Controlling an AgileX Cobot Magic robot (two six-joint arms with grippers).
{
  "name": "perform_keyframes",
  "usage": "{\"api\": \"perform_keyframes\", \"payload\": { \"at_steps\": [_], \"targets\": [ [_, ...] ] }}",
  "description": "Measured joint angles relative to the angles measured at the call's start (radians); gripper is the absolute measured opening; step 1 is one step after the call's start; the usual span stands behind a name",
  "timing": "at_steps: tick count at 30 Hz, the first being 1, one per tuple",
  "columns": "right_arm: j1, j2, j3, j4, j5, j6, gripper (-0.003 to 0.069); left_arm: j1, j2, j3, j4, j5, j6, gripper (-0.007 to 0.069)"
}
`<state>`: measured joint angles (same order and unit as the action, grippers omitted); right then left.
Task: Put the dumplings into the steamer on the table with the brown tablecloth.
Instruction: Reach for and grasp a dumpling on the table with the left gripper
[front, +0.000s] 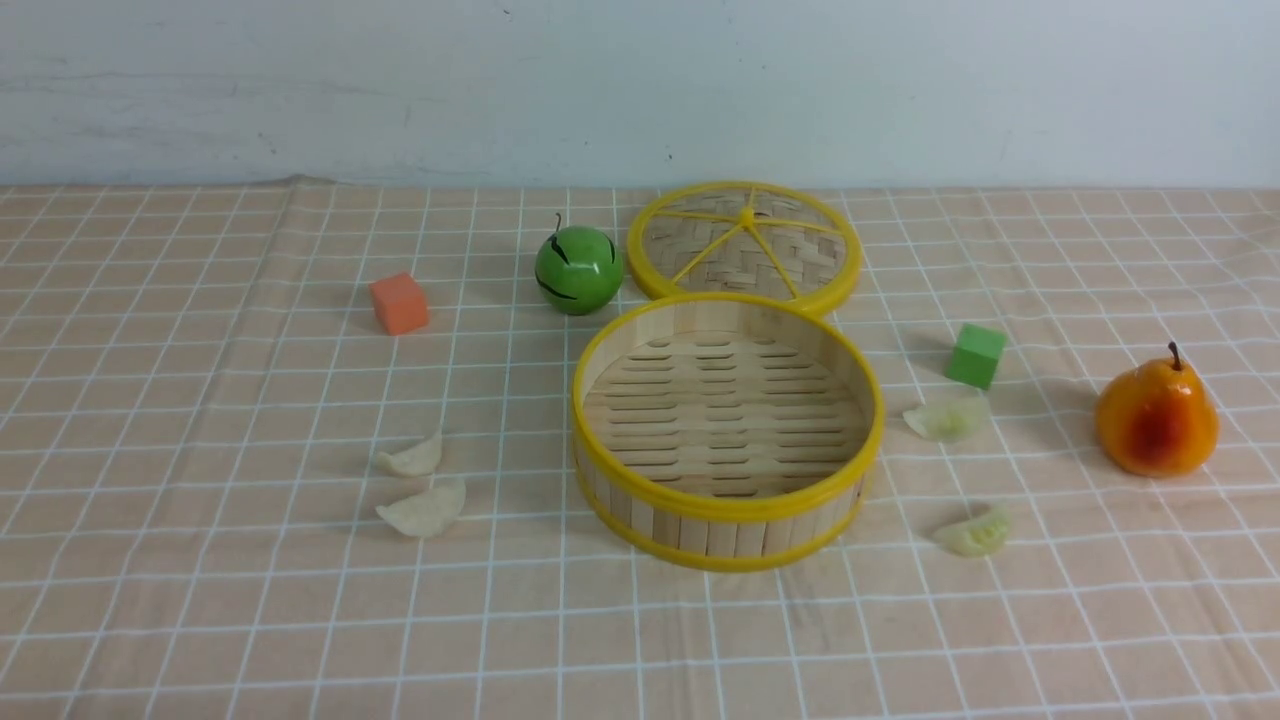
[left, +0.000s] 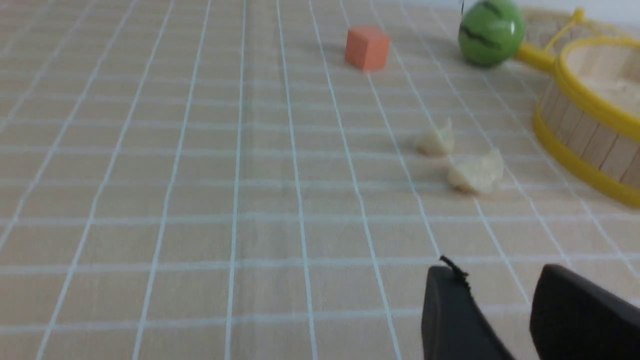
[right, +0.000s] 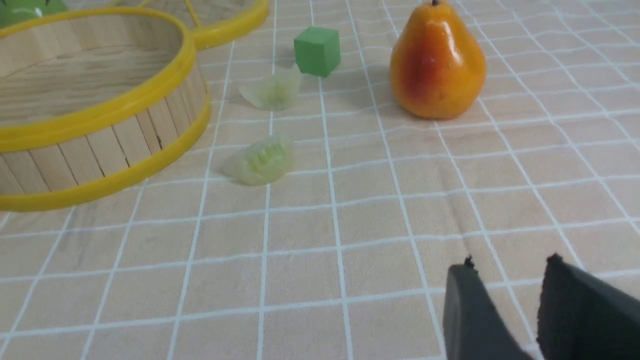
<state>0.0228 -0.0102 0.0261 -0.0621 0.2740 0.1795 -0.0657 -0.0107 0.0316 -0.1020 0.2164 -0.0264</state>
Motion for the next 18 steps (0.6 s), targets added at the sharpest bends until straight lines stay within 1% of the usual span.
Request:
{"api": "perform_keyframes", "payload": {
  "at_steps": [1,4,5,6,7,8,9,10,12,14,15,16,18],
  "targets": [
    [0.0,0.0,0.0,-0.007,-0.03,0.0,0.022,0.0,0.0,0.0,0.0,-0.041,0.0,0.0237],
    [0.0,0.0,0.0,-0.074,-0.242,-0.002,0.0222,0.0,0.0,0.0,0.0,-0.216,0.003,0.0237],
    [0.0,0.0,0.0,-0.081,-0.256,-0.004,0.0222,0.0,0.0,0.0,0.0,-0.227,0.003,0.0237],
    [0.0,0.0,0.0,-0.161,-0.368,-0.028,0.0224,0.0,0.0,0.0,0.0,-0.335,0.003,0.0237],
    [0.0,0.0,0.0,-0.17,-0.396,-0.03,0.0225,0.0,0.0,0.0,0.0,-0.347,0.003,0.0237],
    [0.0,0.0,0.0,-0.246,-0.519,-0.038,0.0226,0.0,0.0,0.0,0.0,-0.447,0.003,0.0237],
    [0.0,0.0,0.0,-0.253,-0.535,-0.038,0.0226,0.0,0.0,0.0,0.0,-0.447,0.003,0.0237],
    [0.0,0.0,0.0,-0.295,-0.65,-0.028,0.0228,0.0,0.0,0.0,-0.004,-0.526,-0.004,0.0237],
    [0.0,0.0,0.0,-0.34,-0.773,-0.005,0.0231,0.0,0.0,0.0,-0.006,-0.607,-0.048,0.0237],
    [0.0,0.0,0.0,-0.37,-0.857,0.032,0.0231,0.0,0.0,0.0,-0.008,-0.688,-0.152,0.0237],
    [0.0,0.0,0.0,-0.374,-0.879,0.062,0.0231,0.0,0.0,0.0,-0.009,-0.735,-0.235,0.0237],
    [0.0,0.0,0.0,-0.37,-0.893,0.111,0.0231,0.0,0.0,-0.002,-0.008,-0.783,-0.338,0.0235],
    [0.0,0.0,-0.011,-0.352,-0.892,0.17,0.0231,0.0,0.0,-0.039,0.013,-0.789,-0.547,0.0221]
  ]
}}
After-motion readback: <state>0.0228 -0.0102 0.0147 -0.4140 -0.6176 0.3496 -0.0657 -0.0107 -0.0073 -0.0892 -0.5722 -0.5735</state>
